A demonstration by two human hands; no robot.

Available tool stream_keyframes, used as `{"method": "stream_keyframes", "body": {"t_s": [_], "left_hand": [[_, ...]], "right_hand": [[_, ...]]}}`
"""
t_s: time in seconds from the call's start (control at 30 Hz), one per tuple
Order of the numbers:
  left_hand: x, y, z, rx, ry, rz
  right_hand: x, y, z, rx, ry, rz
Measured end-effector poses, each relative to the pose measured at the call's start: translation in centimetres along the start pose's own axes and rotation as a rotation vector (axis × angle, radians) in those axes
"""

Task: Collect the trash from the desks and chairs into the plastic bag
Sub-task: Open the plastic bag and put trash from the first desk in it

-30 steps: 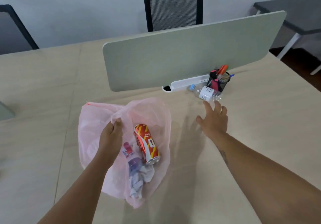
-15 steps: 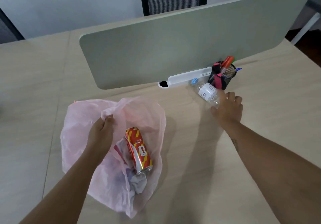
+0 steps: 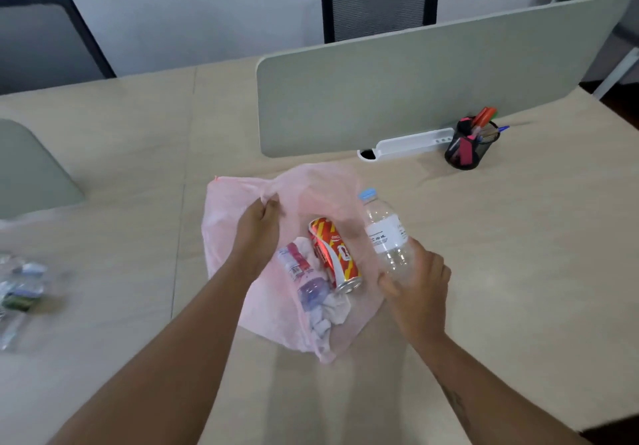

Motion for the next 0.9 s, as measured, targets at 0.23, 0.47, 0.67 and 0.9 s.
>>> {"method": "stream_keyframes", "body": {"t_s": [0.23,0.47,0.67,0.9], "left_hand": [[5.4,2.2,-2.8,0.026,0.09,-0.016],[9.9,3.5,-5.1,0.023,0.146,-0.049],[12.4,3.9,-5.6,0.005,0.126,-0.038],[12.8,3.9,-5.5,-0.01,0.135,-0.056]], "right_hand": [[-1.7,10.8,-8.0,0.167,-0.052,-0.07],[-4.1,13.3,-14.6,0.189,-0.038,-0.048],[-5.6,12.7,-14.6,0.025,0.047,-0.025],[-7.4,11.4,-17.2,0.254,0.217,-0.07]]}}
Point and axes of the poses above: each hand's wrist, its own y-axis away from the middle knuckle, its own x-axis out of the back of the hand, z = x × y, the point moved 5 cm from there along -y, towards the middle knuckle, and after that the axes turned 1 degree about z, right-handed, at the moved point
